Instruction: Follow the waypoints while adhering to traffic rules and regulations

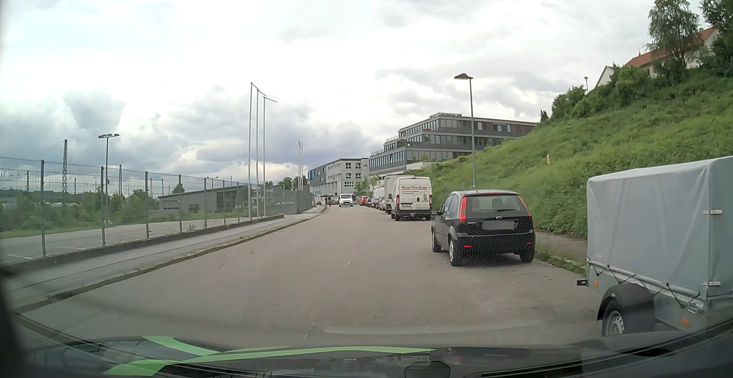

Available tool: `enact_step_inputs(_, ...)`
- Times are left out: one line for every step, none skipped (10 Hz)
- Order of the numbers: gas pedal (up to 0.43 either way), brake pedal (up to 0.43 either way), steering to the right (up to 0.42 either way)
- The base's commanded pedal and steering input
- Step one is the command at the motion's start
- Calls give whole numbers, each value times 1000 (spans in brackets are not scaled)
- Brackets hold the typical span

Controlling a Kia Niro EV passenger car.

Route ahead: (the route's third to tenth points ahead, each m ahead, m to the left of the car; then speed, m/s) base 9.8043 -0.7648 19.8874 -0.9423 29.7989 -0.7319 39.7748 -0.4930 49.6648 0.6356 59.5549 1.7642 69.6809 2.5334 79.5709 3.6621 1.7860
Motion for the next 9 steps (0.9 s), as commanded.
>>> enact_step_inputs(0,24,-11)
enact_step_inputs(0,24,-11)
enact_step_inputs(0,24,-11)
enact_step_inputs(0,24,-11)
enact_step_inputs(0,24,-11)
enact_step_inputs(0,24,-11)
enact_step_inputs(0,24,-11)
enact_step_inputs(0,24,-10)
enact_step_inputs(0,24,-10)
